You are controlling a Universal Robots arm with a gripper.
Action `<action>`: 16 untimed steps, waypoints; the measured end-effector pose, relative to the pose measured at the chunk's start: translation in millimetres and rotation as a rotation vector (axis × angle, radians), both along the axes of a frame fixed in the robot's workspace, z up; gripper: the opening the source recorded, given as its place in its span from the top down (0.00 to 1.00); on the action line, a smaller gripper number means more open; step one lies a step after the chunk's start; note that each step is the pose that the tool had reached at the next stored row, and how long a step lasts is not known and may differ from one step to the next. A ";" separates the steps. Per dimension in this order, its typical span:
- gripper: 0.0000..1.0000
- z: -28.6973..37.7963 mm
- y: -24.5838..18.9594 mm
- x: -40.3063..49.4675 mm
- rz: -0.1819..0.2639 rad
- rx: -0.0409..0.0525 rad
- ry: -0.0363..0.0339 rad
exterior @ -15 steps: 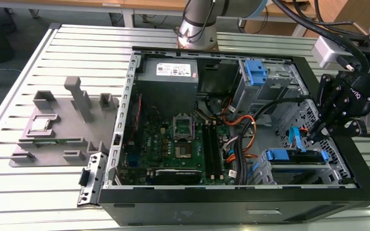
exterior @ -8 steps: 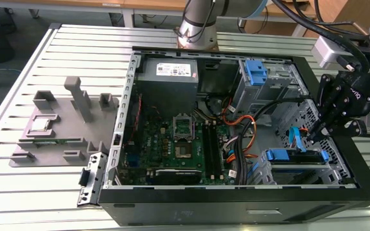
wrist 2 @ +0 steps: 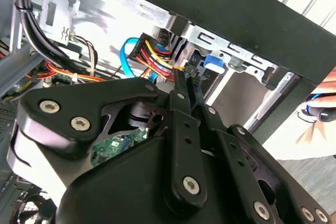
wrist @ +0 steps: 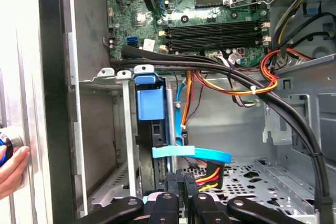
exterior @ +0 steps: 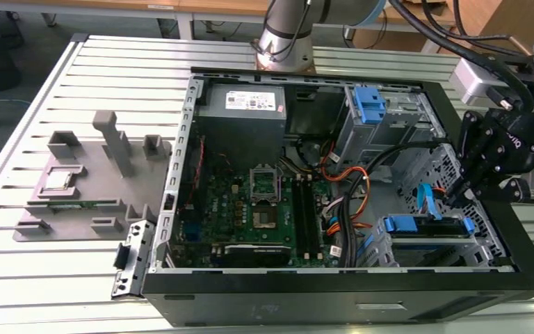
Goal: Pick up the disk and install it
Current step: 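Insert the second disk wire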
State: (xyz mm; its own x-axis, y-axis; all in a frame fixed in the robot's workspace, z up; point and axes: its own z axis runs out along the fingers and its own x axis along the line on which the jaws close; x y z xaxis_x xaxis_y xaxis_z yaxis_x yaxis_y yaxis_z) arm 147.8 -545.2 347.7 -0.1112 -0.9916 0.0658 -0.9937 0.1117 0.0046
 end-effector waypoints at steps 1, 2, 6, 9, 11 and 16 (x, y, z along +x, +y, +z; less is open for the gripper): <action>0.84 -0.2 -1.6 -0.7 0.001 -0.0001 -0.0006; 0.84 -0.4 -3.0 -1.5 0.001 0.0000 -0.0009; 0.84 -1.8 -8.9 -3.4 0.003 0.0000 -0.0014; 0.84 -2.8 -11.0 -4.0 0.005 0.0001 -0.0016; 0.84 -2.8 -11.0 -4.1 0.005 0.0001 -0.0017; 0.84 -3.6 -11.7 -4.2 0.005 0.0017 -0.0025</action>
